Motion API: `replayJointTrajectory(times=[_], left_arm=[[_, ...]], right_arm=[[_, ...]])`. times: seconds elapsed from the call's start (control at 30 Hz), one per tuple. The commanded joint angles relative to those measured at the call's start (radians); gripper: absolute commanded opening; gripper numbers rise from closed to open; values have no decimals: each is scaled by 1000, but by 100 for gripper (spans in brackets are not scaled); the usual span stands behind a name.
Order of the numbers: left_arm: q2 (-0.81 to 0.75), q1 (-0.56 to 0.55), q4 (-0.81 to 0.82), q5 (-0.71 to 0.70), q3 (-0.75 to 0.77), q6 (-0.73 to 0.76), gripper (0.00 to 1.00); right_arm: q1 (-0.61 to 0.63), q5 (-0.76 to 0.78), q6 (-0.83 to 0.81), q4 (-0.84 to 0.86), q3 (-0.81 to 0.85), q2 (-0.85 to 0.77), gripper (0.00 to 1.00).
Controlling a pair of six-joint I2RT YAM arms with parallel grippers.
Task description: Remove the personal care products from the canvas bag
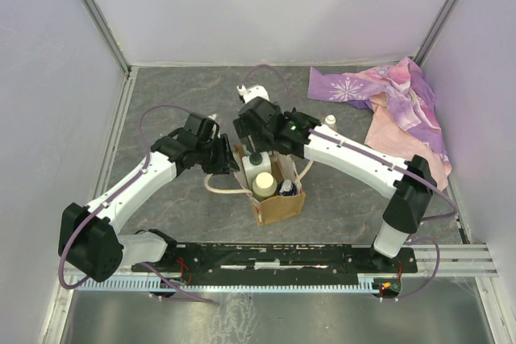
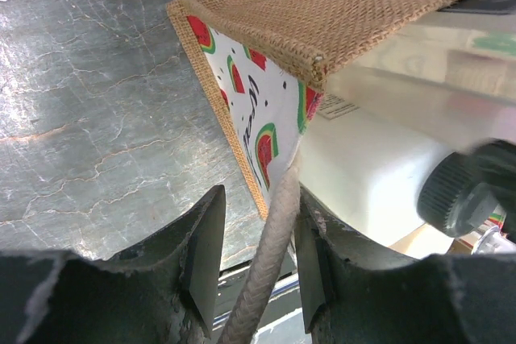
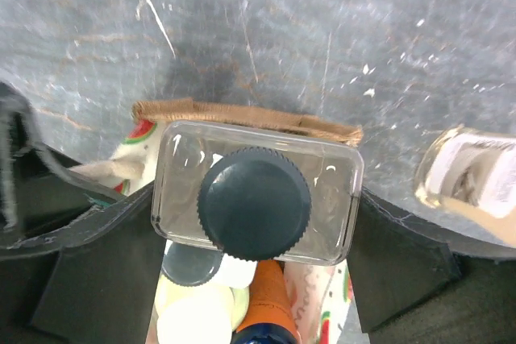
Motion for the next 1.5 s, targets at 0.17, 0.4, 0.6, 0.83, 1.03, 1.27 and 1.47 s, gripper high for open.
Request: replayJointTrajectory(times=[0.17, 0.4, 0.6, 0.83, 1.03, 1.27, 1.47], left_arm=[[-36, 4, 19, 20, -22, -6, 3], [-40, 4, 23, 24, -34, -9, 3], [-39, 4, 28, 28, -43, -8, 3], [-40, 4, 24, 23, -40, -3, 3], [-51, 5, 28, 22, -52, -19, 3], [-64, 5, 17, 3, -52, -17, 3], [-64, 5, 17, 14, -64, -18, 3]], right_arm=[[-34, 160, -112, 15, 400, -86, 57], [-129, 153, -139, 30, 517, -52, 57], [-259, 80, -95, 81, 468, -20, 57], [-354, 104, -124, 218, 351, 90, 58], [-379, 127, -140, 439, 165, 130, 58], [-387, 123, -103, 515, 61, 167, 58], [-388, 170, -72, 470, 48, 161, 94]])
